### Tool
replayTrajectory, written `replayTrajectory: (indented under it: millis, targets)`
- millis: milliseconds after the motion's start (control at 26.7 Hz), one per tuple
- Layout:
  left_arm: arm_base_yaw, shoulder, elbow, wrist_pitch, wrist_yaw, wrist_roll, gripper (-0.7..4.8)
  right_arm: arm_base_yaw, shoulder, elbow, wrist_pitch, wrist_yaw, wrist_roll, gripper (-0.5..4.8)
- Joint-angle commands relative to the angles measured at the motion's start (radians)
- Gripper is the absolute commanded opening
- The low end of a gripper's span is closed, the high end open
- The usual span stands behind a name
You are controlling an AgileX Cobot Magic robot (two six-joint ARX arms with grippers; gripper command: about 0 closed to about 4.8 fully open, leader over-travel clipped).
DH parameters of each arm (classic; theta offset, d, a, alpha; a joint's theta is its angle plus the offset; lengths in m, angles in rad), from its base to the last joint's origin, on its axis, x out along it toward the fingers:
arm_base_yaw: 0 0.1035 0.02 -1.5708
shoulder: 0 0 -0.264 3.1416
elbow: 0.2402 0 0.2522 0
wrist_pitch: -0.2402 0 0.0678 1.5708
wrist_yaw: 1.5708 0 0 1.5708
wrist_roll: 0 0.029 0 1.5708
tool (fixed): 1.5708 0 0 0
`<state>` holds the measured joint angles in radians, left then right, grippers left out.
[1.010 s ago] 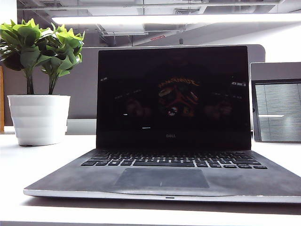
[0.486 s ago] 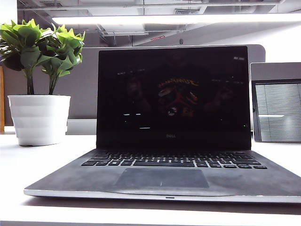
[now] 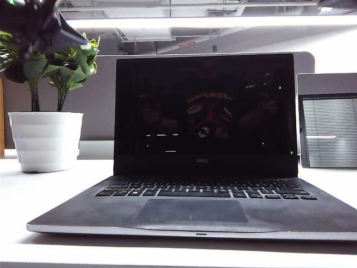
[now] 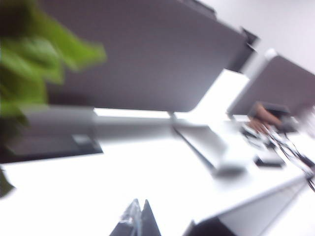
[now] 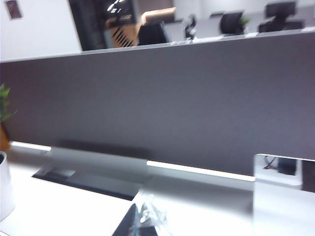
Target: Close the laptop lid.
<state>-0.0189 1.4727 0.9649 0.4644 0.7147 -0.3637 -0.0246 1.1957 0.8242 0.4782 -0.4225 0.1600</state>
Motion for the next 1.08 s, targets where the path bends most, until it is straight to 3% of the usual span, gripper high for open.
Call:
replayTrajectory:
  millis: [37, 112, 187, 374, 486, 636, 1085]
  targets:
    - [0.001, 0.078, 0.024, 0.024, 0.132, 0.056, -0.05, -0.004, 0.072, 0.047, -0.025, -0.079, -0.043, -0.01]
    - [0.001, 0.124, 0.038, 0.024, 0.178, 0.065, -0.05, -0.010, 0.108, 0.055, -0.056, -0.080, -0.074, -0.01]
    - [0.003, 0.163, 0.059, 0.023, 0.229, 0.065, -0.05, -0.021, 0.132, 0.055, -0.071, -0.150, -0.099, -0.01]
    - [0.000, 0.238, 0.127, 0.026, 0.244, 0.103, -0.05, -0.049, 0.196, 0.060, -0.086, -0.226, -0.102, -0.01]
    - [0.000, 0.268, 0.155, 0.033, 0.309, 0.102, -0.05, -0.050, 0.225, 0.066, -0.085, -0.287, -0.102, -0.01]
    - [-0.010, 0.278, 0.156, 0.055, 0.364, 0.104, -0.05, -0.051, 0.247, 0.066, -0.085, -0.291, -0.106, -0.01]
    - [-0.053, 0.299, 0.157, 0.061, 0.376, 0.121, -0.05, -0.055, 0.302, 0.091, -0.063, -0.311, -0.109, -0.01]
